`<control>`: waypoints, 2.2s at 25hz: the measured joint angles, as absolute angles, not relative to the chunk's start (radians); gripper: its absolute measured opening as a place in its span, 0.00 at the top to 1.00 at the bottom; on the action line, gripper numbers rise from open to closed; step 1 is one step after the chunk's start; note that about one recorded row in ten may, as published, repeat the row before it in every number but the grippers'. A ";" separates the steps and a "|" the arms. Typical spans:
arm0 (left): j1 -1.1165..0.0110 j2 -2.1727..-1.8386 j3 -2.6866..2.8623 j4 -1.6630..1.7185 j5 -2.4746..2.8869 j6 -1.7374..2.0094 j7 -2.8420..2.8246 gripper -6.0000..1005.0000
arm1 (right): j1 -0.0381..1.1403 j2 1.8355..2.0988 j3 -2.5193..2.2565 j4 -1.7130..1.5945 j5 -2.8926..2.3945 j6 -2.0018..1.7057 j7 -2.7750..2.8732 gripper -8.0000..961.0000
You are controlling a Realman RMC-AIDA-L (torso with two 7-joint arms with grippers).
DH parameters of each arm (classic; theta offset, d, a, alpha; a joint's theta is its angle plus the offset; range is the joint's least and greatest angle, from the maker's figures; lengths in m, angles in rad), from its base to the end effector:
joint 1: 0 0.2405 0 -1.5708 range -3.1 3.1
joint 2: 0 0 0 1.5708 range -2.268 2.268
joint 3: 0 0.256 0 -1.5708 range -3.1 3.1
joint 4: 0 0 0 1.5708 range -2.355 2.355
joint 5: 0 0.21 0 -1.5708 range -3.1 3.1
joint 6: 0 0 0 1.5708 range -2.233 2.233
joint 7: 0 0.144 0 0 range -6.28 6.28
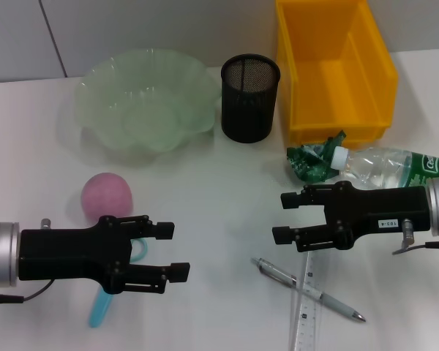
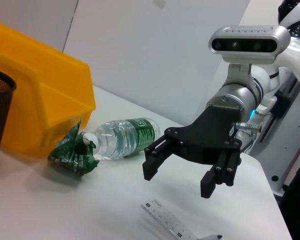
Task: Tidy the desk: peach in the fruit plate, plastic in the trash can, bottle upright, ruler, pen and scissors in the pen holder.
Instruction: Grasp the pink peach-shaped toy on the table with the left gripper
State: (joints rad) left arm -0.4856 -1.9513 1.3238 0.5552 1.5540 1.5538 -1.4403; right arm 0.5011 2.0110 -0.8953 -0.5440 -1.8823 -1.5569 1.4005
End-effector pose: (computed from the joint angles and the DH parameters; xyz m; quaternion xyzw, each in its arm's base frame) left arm -0.2527 0.2982 -0.0249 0.9490 0.2185 0.2266 0.0145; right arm 0.2739 0.3117 -0.0117 -0.9412 0.2419 0.2258 0.0678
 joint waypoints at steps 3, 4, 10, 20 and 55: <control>-0.486 -1.951 1.324 0.555 1.555 1.554 -1.440 0.16 | 0.501 2.012 -0.895 -0.544 -1.882 -1.557 1.401 0.18; -0.486 -1.951 1.324 0.555 1.555 1.554 -1.440 0.16 | 0.501 2.012 -0.895 -0.544 -1.882 -1.557 1.401 0.18; -0.484 -1.950 1.324 0.555 1.556 1.554 -1.440 0.16 | 0.502 2.014 -0.896 -0.543 -1.882 -1.555 1.401 0.18; -0.489 -1.950 1.311 0.558 1.557 1.556 -1.440 0.17 | 0.502 2.016 -0.897 -0.543 -1.882 -1.553 1.401 0.18; -0.486 -2.003 1.099 0.708 1.921 1.156 -1.476 0.20 | 0.518 2.014 -0.890 -0.546 -1.905 -1.543 1.410 0.18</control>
